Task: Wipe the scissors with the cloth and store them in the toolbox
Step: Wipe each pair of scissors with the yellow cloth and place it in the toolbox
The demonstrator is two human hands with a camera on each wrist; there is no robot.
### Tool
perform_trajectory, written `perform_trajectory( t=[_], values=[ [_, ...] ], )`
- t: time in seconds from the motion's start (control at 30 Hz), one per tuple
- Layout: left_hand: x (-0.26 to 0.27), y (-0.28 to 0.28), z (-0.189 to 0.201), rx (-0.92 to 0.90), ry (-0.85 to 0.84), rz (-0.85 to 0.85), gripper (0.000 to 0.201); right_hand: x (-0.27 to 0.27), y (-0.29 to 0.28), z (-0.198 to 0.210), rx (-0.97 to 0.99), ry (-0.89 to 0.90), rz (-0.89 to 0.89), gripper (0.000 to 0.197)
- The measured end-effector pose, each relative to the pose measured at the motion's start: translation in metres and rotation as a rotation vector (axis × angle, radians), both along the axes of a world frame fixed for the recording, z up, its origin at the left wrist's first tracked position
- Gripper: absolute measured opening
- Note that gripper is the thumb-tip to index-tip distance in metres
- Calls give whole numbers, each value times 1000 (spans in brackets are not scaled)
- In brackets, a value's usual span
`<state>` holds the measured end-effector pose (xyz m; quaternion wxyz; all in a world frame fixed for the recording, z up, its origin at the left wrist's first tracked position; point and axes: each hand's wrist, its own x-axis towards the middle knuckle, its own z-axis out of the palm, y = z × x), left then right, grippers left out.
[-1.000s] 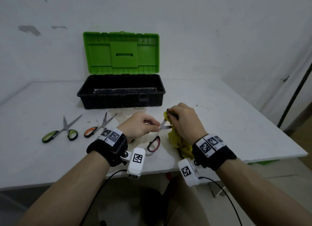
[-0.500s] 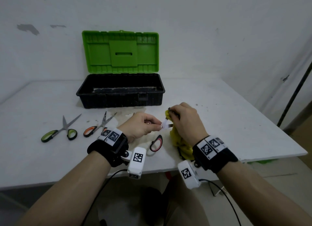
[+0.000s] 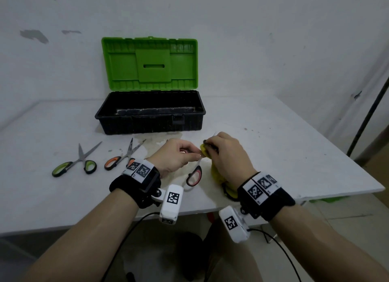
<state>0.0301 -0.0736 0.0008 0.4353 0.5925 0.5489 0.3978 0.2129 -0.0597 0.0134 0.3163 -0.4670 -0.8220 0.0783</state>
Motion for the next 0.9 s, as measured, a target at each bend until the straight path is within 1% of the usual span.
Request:
perform_trajectory(
  t=[0.13,0.23,0.33,0.43,0.53,0.6,0.67,0.77,0.9],
  values=[
    [-2,-5,-2,-37,5,12,9,8,30,7,-47,50,-143,18],
    [-3,-6,-1,-68,-15,76,7,20,38,19,-44,119,-203,17],
    [-7,-2,-2,-81,-58,122,12,22,16,26,17,128,-130,15],
    [-2,1,-3,-79,-70,87,11,11,-8,17,-6,68,-24,14],
    [7,1,-2,-53,-60,23,8,-1,-9,8,-32,32,-18,18],
    [8,1,-2,-36,-49,31,6,-4,-9,4,-31,31,-14,19],
    [6,1,-2,-41,-84,61,6,-5,-13,-3,-45,15,29,19],
    [0,2,-2,-97,-193,136,13,0,-20,-7,-83,-18,82,17],
    [1,3,2,-129,-257,101,12,0,-15,0,-17,44,51,17]
  ],
)
